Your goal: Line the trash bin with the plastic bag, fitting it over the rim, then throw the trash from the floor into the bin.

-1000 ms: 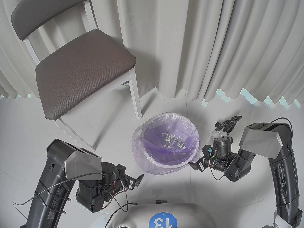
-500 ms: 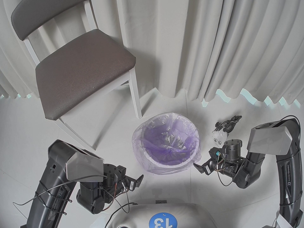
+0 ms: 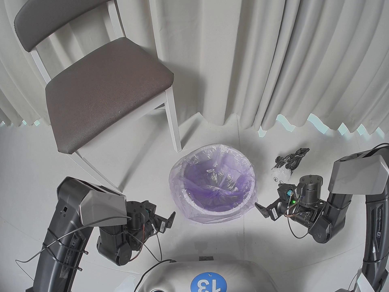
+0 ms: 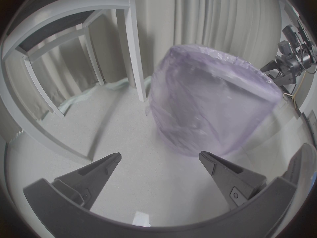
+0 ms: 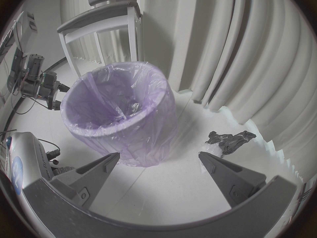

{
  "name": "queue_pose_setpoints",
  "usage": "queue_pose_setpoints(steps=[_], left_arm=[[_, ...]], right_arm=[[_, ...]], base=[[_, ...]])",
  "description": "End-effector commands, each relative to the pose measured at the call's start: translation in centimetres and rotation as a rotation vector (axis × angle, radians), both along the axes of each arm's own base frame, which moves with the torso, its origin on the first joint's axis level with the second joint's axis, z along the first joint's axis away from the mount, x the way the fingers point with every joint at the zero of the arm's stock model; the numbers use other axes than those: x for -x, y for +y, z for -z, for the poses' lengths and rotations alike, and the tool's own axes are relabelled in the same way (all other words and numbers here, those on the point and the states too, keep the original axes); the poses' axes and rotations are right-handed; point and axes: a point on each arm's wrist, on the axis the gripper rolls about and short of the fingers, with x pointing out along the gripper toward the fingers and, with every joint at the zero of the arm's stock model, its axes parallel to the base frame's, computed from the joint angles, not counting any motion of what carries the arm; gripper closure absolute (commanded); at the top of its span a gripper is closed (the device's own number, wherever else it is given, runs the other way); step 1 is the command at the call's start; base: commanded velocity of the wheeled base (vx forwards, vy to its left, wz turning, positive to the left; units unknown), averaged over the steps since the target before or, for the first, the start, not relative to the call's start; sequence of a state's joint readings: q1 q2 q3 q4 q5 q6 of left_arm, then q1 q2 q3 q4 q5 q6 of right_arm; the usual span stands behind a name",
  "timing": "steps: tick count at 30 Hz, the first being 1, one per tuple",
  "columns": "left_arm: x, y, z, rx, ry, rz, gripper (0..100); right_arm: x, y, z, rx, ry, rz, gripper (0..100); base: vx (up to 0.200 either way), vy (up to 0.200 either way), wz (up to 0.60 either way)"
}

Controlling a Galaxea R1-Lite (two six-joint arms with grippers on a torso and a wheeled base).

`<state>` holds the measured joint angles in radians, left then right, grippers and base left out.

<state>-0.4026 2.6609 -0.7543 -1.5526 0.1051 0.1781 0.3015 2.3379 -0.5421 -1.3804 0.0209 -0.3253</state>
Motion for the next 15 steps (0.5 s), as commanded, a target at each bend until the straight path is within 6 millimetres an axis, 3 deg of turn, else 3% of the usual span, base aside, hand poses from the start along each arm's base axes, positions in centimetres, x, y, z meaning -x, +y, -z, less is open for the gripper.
queue_pose_setpoints(steps=[1, 8, 15], left_arm=[[-2.2, 0.8, 0.1, -0.012, -0.081, -0.025, 0], [-5.3, 1.9, -1.3, -0.004, -0.199, -0.063, 0], [-8.2, 0.3, -3.4, 0.056, -0.346, -0.063, 0]], right_arm=[[0.3, -0.2, -1.8, -0.007, -0.049, 0.027, 0], [1.2, -0.4, -3.4, -0.023, -0.142, 0.057, 0], [1.9, -0.7, -3.3, -0.038, -0.158, 0.062, 0]], base=[[0.000, 0.000, 0.00], [0.000, 0.000, 0.00], [0.000, 0.000, 0.00]])
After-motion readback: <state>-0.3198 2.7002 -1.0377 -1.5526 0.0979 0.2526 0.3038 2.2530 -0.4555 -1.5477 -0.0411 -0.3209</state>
